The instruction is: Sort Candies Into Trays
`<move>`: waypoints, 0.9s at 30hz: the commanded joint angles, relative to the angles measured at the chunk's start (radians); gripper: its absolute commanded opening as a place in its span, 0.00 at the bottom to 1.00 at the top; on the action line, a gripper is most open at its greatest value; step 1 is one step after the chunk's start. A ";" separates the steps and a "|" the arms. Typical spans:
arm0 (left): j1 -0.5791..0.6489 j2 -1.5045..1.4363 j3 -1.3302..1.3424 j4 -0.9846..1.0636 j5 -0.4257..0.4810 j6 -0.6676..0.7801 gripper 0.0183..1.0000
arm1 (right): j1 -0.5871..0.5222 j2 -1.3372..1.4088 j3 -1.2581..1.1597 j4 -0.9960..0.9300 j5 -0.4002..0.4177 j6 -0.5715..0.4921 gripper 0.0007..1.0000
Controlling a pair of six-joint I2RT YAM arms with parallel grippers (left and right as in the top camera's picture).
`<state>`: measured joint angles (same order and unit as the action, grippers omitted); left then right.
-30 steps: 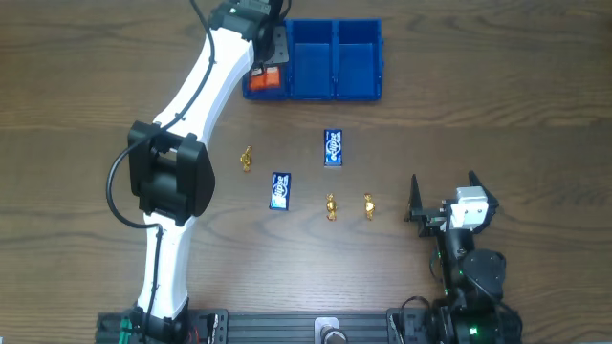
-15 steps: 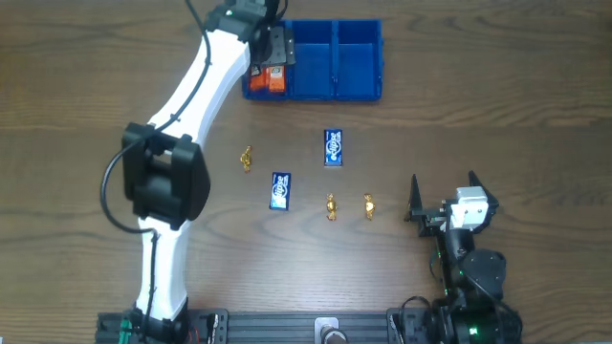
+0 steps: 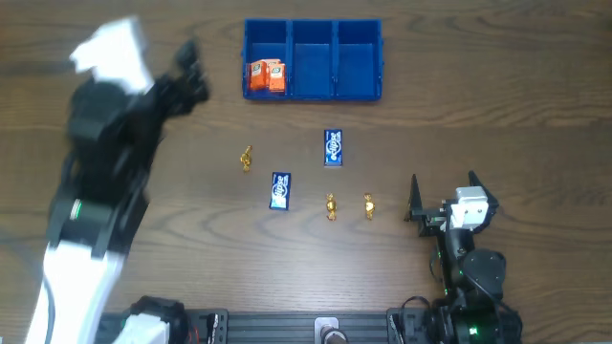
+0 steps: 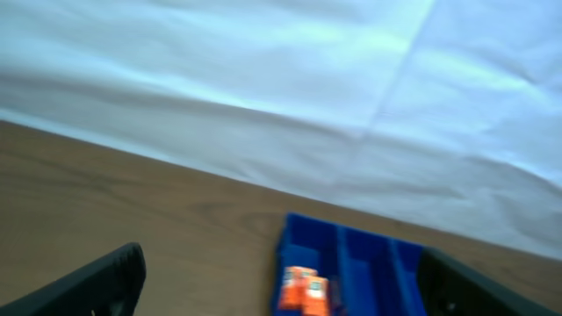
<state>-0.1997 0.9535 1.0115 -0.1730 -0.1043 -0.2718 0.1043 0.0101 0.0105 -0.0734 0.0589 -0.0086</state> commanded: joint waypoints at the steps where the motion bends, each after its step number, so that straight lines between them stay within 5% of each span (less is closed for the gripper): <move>1: 0.077 -0.291 -0.311 0.070 0.068 0.150 1.00 | 0.005 -0.007 -0.003 -0.003 -0.002 -0.008 1.00; 16: 0.150 -0.950 -1.002 0.312 0.159 0.159 1.00 | 0.005 -0.007 -0.003 -0.003 -0.002 -0.008 1.00; 27: 0.156 -0.950 -1.007 0.181 0.175 0.172 1.00 | 0.005 -0.007 -0.003 -0.003 -0.002 -0.008 1.00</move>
<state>-0.0483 0.0128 0.0059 0.0292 0.0547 -0.1223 0.1043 0.0101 0.0105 -0.0734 0.0589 -0.0086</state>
